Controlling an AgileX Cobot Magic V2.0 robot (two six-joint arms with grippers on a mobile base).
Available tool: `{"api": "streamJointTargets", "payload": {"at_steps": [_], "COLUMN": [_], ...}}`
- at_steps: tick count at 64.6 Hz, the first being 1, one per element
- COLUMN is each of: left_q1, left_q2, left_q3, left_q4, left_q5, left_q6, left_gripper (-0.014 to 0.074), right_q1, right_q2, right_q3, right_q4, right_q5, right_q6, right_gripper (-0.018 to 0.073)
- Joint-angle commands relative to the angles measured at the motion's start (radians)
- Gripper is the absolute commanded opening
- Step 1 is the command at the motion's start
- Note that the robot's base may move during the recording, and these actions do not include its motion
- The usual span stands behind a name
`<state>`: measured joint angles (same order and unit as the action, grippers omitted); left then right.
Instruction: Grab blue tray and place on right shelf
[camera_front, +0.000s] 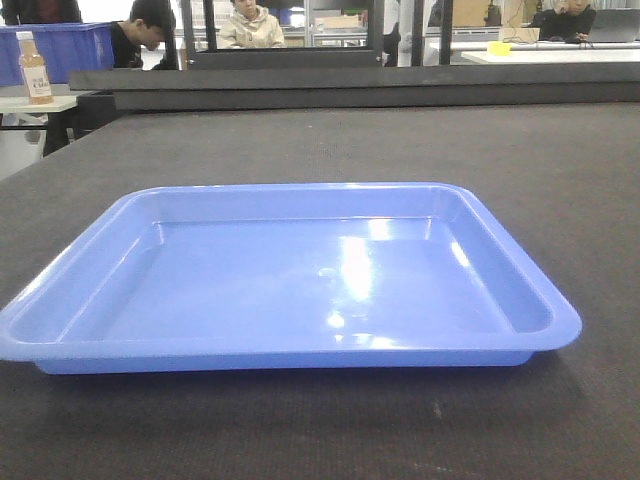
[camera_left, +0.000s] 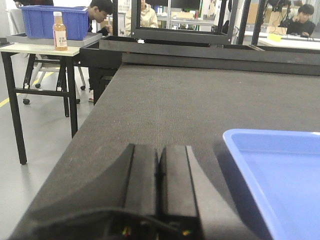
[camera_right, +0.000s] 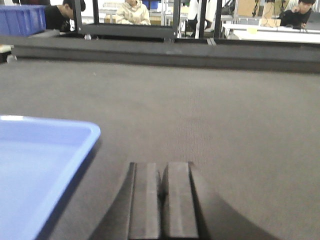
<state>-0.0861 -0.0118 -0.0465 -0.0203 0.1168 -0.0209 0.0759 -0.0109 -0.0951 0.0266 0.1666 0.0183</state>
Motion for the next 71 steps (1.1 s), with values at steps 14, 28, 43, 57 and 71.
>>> {"api": "streamJointTargets", "payload": {"at_steps": [14, 28, 43, 57, 71], "left_q1": [-0.006, -0.006, -0.006, -0.006, -0.006], "left_q2": [0.242, 0.538, 0.727, 0.851, 0.993], "left_q3": [-0.391, -0.531, -0.533, -0.557, -0.684], "left_q4": [-0.009, -0.169, -0.359, -0.435, -0.341], "left_q5": [0.407, 0.593, 0.589, 0.587, 0.652], "left_q6": [0.003, 0.003, 0.003, 0.003, 0.003], "left_gripper": [-0.0048, -0.0048, -0.0048, -0.0041, -0.0041], "right_q1": [-0.004, -0.004, -0.004, -0.004, -0.004], "right_q2": [0.209, 0.535, 0.697, 0.779, 1.0], "right_q3": [-0.332, -0.49, -0.499, -0.5, -0.612], "right_q4": [0.01, 0.124, 0.154, 0.156, 0.155], "right_q5": [0.311, 0.656, 0.77, 0.776, 0.78], "right_q6": [-0.002, -0.002, -0.002, 0.062, 0.206], "right_gripper": [0.0054, 0.0054, 0.0054, 0.0055, 0.0057]}}
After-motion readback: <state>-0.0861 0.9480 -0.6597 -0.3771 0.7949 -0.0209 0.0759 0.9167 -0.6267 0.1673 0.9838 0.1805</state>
